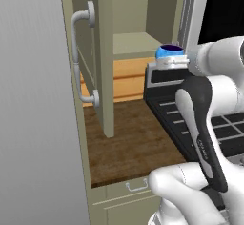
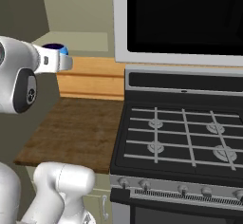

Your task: Gather all objects into one cabinet and sort the glasses and bowls to opposite sides.

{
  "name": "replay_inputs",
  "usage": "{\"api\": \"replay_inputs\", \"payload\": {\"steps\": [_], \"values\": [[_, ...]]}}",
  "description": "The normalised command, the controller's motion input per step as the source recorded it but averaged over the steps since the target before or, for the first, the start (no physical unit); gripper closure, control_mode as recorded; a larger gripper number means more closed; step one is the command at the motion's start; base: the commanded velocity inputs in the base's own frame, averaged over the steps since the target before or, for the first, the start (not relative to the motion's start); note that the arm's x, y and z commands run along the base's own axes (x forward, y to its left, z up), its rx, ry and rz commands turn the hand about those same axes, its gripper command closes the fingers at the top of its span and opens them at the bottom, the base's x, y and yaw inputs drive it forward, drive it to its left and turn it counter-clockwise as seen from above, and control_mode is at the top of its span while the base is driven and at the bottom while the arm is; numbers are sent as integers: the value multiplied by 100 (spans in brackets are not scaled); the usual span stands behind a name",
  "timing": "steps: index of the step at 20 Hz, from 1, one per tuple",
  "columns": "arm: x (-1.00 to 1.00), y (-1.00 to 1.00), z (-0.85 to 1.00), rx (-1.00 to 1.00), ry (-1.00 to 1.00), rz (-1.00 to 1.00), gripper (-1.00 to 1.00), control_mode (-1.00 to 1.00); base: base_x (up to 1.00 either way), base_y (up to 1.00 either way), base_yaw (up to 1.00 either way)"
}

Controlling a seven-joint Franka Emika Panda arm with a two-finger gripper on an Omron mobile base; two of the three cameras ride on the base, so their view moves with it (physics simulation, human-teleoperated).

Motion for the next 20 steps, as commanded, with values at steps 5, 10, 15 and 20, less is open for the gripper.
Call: {"api": "replay_inputs", "payload": {"steps": [5, 10, 15, 20], "values": [[-91, -6, 1, -2, 2, 0, 100, -100, 0, 0, 0], [-52, -18, 0, -4, 12, -3, 100, -100, 0, 0, 0], [-34, -18, 0, -1, 15, -3, 100, -100, 0, 0, 0], [-23, -3, -11, -1, 1, -2, 100, -100, 0, 0, 0]]}}
